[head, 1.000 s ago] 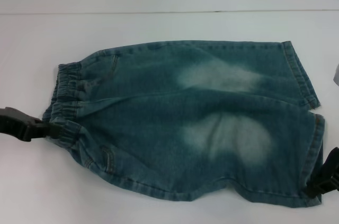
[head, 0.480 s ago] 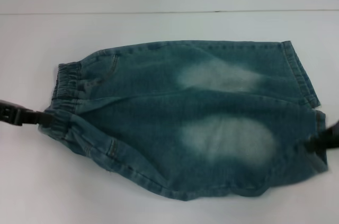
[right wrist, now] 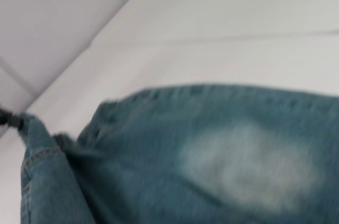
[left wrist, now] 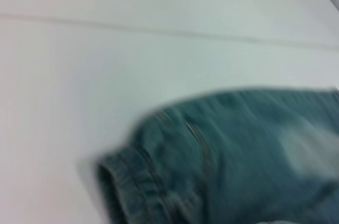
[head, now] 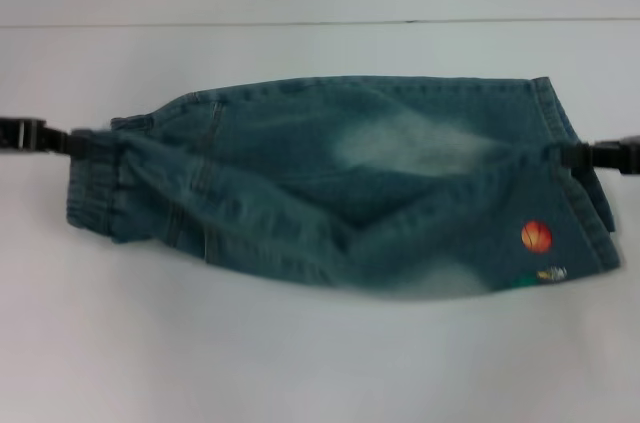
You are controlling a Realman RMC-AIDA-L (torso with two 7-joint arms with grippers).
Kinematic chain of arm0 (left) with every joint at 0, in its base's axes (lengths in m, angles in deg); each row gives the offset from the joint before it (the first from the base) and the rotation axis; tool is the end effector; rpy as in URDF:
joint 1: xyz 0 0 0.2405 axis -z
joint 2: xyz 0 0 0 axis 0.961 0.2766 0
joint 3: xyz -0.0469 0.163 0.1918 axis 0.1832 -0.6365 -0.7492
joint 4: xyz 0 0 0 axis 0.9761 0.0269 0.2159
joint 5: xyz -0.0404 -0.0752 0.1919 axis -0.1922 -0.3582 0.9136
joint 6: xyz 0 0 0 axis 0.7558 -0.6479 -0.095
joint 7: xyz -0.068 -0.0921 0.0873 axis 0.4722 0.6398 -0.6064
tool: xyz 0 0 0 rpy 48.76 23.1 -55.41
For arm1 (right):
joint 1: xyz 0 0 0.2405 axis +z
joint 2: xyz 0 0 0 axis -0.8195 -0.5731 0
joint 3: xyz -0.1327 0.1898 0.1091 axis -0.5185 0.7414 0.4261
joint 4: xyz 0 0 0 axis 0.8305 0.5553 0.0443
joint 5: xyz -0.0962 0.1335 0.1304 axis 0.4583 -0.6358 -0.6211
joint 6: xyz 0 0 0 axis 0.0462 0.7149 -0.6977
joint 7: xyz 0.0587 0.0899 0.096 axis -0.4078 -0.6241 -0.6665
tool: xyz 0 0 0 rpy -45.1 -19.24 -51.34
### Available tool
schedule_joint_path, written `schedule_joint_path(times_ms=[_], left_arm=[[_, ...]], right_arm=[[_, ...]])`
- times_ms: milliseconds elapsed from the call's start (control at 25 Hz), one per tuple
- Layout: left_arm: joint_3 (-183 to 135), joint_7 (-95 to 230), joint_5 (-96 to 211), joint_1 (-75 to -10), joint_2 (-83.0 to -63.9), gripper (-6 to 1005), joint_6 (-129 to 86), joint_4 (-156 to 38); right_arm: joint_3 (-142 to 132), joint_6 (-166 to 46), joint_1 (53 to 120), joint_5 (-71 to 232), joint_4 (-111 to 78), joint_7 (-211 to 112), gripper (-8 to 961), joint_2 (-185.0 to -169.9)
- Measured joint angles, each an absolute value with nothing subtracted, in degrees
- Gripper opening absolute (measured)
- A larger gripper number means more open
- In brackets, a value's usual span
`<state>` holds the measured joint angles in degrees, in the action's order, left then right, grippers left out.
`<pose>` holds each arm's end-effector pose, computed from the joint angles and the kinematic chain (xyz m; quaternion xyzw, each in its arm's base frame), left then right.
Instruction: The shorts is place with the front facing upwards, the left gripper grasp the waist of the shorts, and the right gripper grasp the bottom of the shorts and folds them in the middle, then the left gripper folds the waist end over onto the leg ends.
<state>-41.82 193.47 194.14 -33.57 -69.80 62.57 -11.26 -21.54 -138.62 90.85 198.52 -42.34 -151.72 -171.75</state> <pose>-0.2906 0.3766 0.1032 -0.8243 -0.5262 -0.0777 0.1941 0.3145 0.3571 0.0730 -0.8593 0.4549 0.1765 0.1533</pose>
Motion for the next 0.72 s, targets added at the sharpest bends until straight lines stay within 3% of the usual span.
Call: schedule_joint_path(times_ms=[520, 720], left_arm=[[-42.37, 194.92, 188.32, -33.51, -71.58, 84, 49.28, -13.91], [-42.45, 194.63, 187.00, -33.91, -72.10, 87, 45.42, -14.56]], right_arm=[[-21.87, -119.01, 92.90, 189.05, -41.21, -148.92, 82, -176.11], [-21.87, -115.50, 93.23, 186.10, -41.04, -145.91, 95, -176.99]])
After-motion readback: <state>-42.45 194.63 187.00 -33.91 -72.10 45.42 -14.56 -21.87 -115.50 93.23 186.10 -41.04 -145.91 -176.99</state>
